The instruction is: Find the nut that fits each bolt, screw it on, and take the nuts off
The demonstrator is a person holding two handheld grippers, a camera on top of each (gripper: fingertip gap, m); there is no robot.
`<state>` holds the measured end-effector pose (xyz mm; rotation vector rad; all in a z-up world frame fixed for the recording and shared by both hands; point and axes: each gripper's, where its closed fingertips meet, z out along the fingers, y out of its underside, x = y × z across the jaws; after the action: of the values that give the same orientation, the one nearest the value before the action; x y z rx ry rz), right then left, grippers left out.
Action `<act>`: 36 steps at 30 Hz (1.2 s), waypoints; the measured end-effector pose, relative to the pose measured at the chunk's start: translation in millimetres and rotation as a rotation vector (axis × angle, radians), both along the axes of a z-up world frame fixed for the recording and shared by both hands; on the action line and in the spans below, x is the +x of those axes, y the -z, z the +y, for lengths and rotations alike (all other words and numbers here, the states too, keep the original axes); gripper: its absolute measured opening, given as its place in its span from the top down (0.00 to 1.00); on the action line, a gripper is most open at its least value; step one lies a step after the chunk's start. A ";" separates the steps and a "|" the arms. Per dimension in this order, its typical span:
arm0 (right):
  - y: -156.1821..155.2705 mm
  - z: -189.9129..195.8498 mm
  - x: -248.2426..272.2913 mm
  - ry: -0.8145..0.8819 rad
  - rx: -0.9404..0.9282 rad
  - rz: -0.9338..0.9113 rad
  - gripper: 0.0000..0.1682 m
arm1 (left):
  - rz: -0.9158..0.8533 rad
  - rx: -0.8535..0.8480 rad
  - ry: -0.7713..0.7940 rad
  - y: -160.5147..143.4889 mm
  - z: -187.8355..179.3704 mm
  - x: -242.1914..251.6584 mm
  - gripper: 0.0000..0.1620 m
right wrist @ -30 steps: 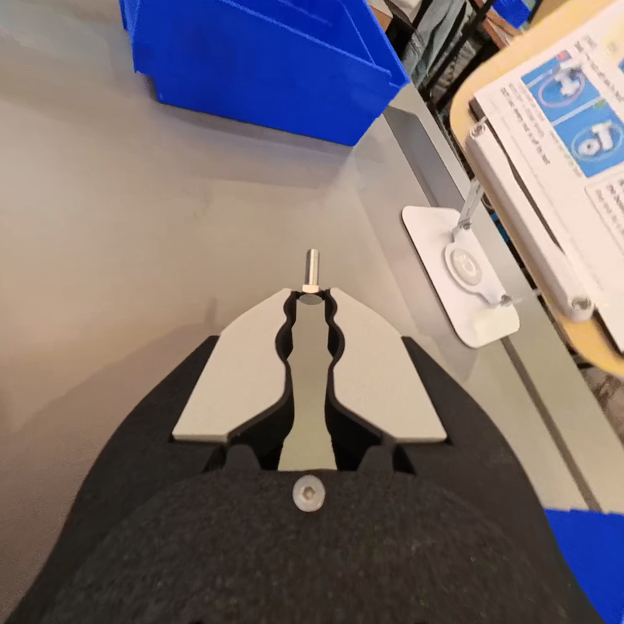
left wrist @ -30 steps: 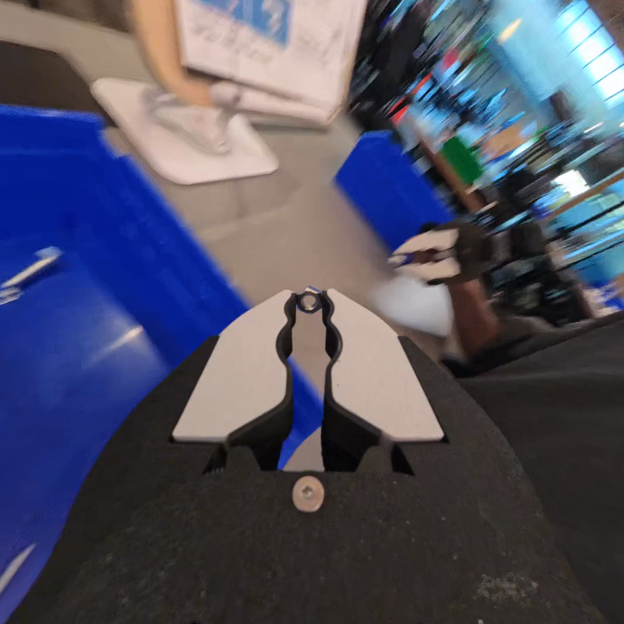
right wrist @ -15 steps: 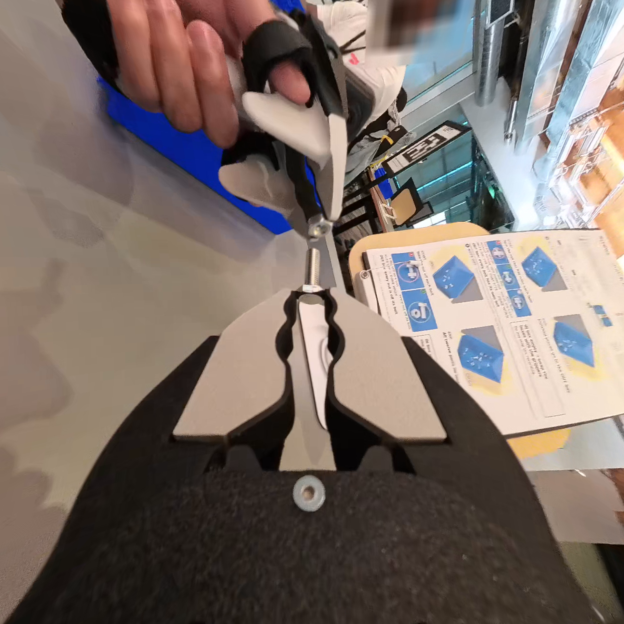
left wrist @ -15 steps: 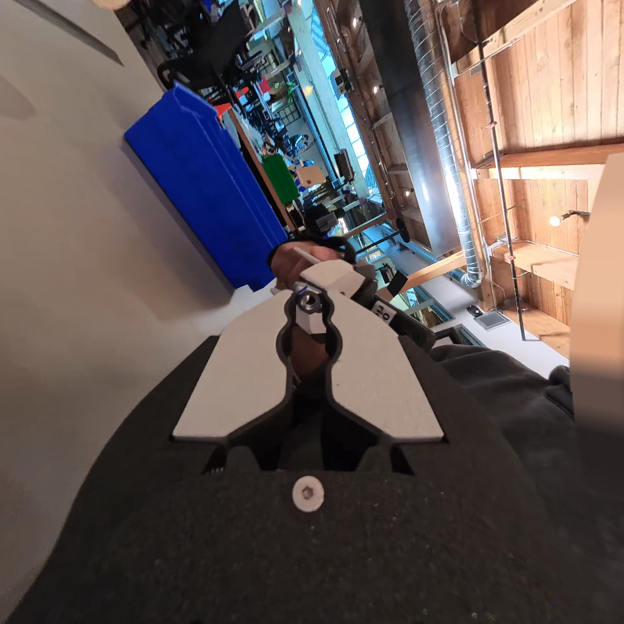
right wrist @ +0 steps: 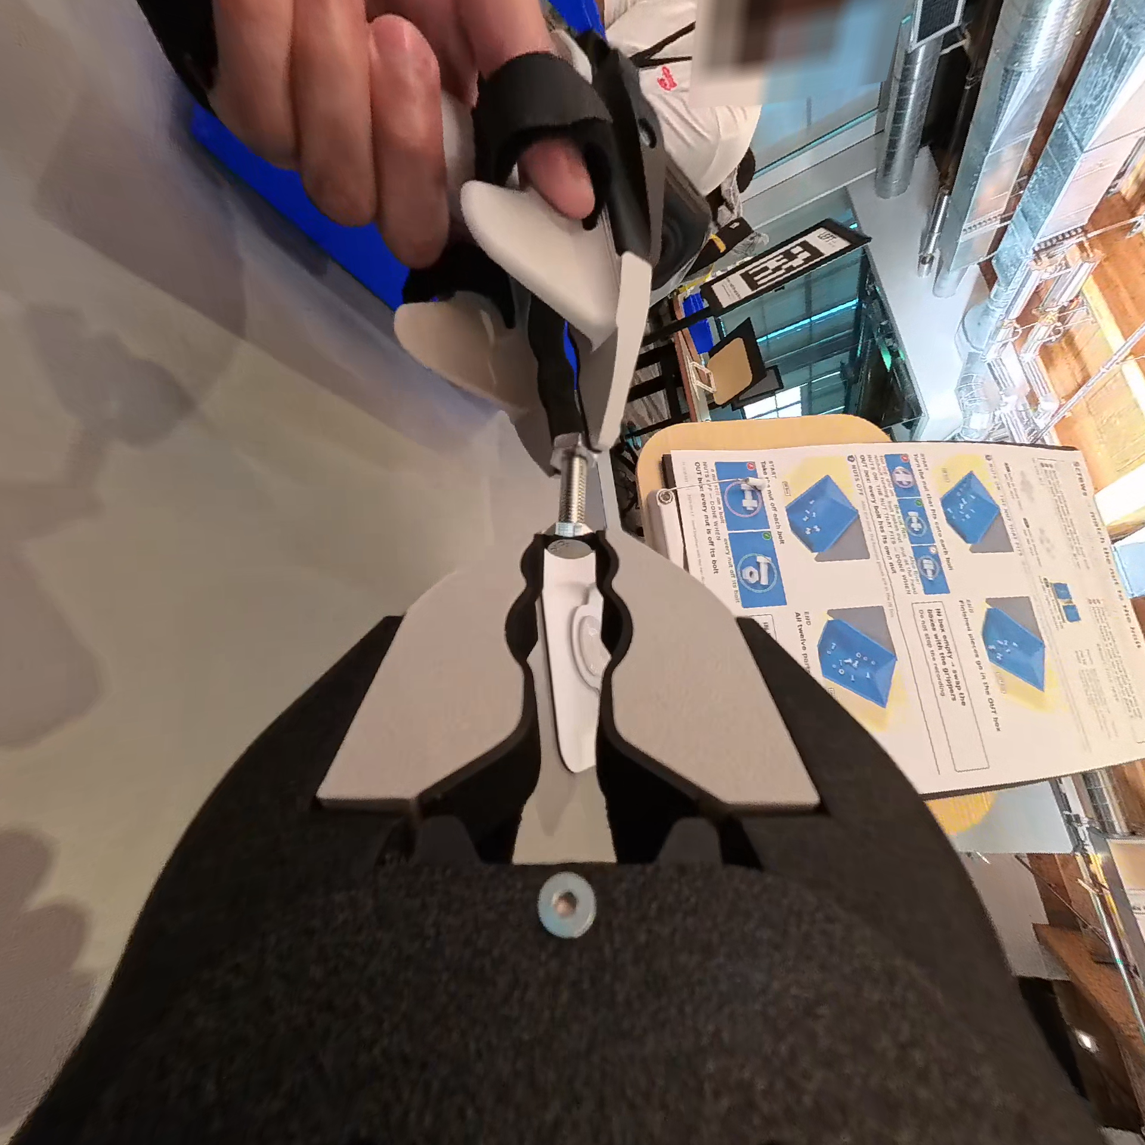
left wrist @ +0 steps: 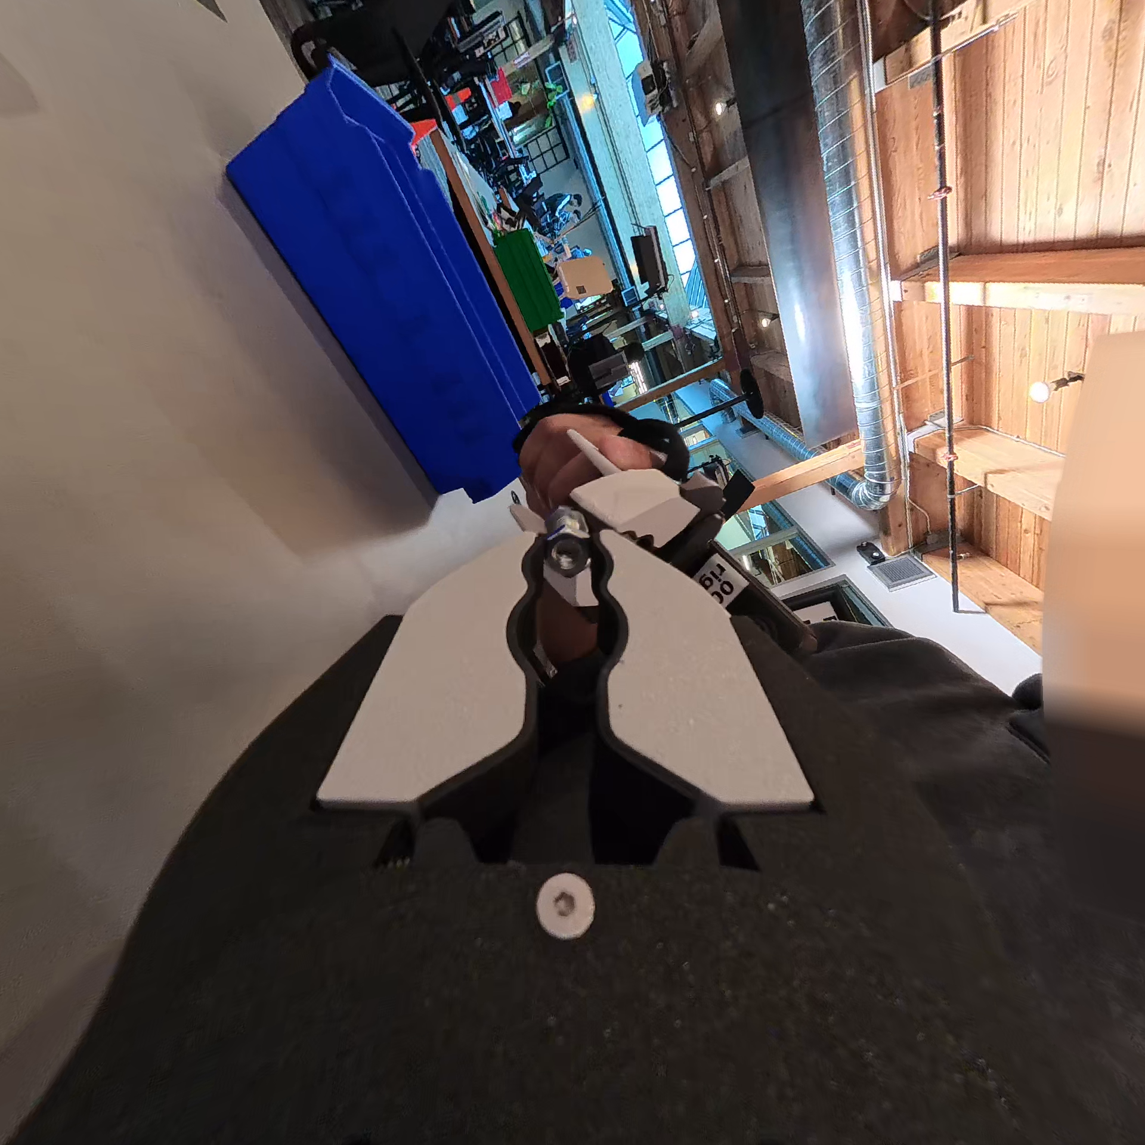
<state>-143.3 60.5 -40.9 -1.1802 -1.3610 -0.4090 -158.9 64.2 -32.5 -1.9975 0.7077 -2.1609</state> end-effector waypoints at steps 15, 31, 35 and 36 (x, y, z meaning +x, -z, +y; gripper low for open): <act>6.3 -2.5 -3.8 -0.067 -0.298 0.267 0.91 | -0.052 0.044 -0.018 1.6 -2.7 -0.1 0.92; -3.4 -22.4 -12.2 -0.313 -1.153 1.005 0.91 | -0.096 0.481 0.017 -6.1 -17.4 -3.9 0.91; -12.4 -28.8 -13.8 -0.397 -1.307 1.146 0.91 | -0.145 0.611 0.031 -11.8 -25.2 -6.6 0.92; -14.1 -29.8 -13.7 -0.415 -1.342 1.179 0.91 | -0.147 0.654 0.039 -12.1 -27.1 -7.2 0.91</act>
<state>-157.0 30.8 -26.8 -1.6291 -0.6165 1.5224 -166.0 37.1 -20.4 -1.4769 1.2341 -1.7437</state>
